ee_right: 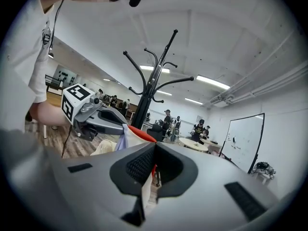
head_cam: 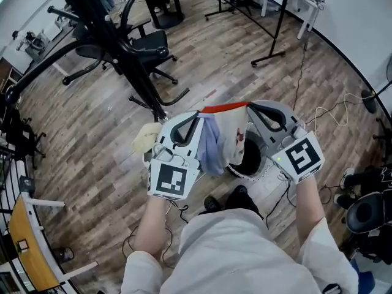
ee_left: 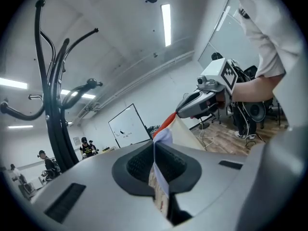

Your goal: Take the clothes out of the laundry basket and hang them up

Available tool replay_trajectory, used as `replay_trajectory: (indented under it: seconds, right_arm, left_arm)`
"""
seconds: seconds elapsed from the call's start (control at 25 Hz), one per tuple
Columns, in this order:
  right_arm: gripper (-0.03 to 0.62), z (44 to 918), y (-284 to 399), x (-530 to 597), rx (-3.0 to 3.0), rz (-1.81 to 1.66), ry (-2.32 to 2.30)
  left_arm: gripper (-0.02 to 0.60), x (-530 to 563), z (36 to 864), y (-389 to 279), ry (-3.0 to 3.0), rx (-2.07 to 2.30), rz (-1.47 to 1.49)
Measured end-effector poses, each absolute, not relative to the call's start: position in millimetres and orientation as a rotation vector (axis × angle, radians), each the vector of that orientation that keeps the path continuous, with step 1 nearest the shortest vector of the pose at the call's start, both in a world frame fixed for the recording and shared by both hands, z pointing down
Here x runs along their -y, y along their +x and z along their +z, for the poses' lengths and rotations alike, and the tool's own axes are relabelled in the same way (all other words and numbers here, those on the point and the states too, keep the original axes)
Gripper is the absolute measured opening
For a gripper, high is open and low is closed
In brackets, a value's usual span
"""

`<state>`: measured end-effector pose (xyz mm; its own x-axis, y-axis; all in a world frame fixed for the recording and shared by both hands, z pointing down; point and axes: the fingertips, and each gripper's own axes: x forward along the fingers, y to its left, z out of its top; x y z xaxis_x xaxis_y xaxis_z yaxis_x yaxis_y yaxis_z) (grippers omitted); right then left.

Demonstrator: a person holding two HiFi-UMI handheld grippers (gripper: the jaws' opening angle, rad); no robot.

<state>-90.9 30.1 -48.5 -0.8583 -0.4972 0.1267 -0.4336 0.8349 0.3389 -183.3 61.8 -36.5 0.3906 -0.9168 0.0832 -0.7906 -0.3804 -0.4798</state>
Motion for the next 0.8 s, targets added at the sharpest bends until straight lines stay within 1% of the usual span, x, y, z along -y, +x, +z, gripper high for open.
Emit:
replay_trajectory:
  seconds: [0.44, 0.8]
  right_arm:
    - [0.005, -142.5, -133.9, -33.8, 2.917, -0.682, 0.727]
    - [0.005, -213.6, -170.6, -28.4, 2.976, -0.859, 0.754]
  left_arm:
    - [0.025, -88.5, -133.2, -222.4, -2.074, -1.566, -0.368]
    - [0.025, -98.1, -197.4, -255.6, -1.925, -1.619, -0.335]
